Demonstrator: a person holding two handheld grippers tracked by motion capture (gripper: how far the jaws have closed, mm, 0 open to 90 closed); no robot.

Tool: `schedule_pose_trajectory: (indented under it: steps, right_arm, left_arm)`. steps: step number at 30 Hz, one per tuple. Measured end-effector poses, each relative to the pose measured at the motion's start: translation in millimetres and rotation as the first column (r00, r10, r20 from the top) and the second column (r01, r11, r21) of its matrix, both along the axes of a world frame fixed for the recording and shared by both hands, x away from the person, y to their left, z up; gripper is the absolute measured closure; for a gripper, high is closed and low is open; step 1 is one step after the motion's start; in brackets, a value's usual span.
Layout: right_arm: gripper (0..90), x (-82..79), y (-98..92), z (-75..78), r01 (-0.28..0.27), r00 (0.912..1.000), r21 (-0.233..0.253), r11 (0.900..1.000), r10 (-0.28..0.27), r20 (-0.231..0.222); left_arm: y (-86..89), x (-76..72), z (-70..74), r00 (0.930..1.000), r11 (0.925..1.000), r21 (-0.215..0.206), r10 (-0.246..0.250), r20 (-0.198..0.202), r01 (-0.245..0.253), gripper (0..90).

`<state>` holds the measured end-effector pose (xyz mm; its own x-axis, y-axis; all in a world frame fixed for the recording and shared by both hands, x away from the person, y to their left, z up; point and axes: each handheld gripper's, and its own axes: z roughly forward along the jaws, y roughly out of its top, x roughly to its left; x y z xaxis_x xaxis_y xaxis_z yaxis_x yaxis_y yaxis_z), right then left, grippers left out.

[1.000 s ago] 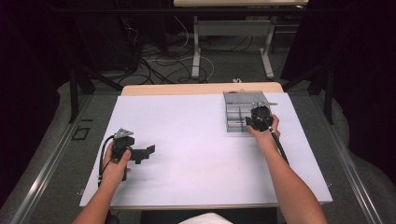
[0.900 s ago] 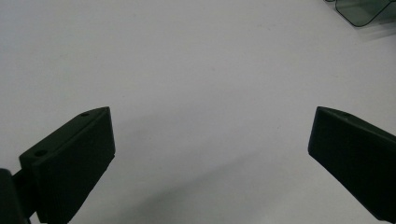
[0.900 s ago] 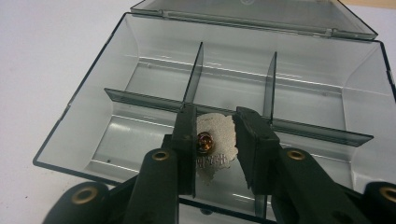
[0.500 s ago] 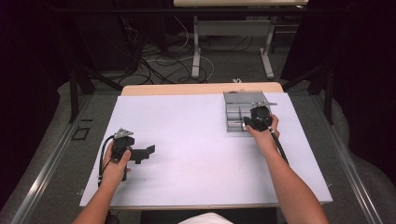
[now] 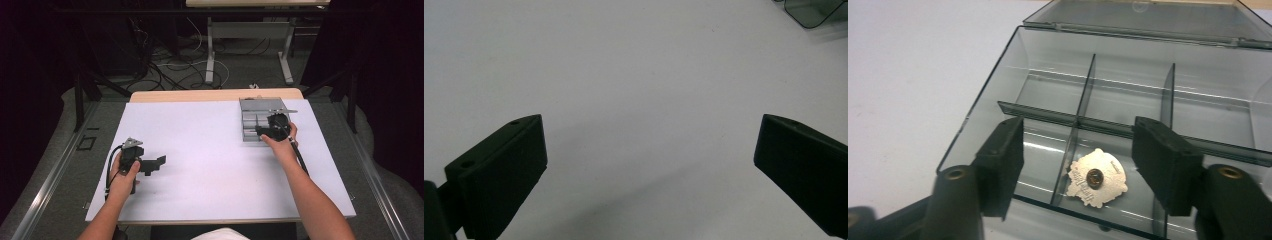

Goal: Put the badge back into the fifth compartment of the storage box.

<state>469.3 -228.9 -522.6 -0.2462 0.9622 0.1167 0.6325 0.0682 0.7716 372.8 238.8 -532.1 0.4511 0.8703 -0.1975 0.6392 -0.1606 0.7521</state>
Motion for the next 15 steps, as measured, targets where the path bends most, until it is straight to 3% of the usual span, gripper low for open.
schedule_pose_trajectory:
  steps: [15]
  right_arm:
    - [19.0, -8.6, 2.4, 9.3, -0.052, 0.9985, 0.027, 0.998, 0.052, 0.018]
  left_arm:
    - [-0.1, -0.1, 0.2, 1.0000, 1.0000, -0.003, 0.001, 0.004, -0.001, 1.0]
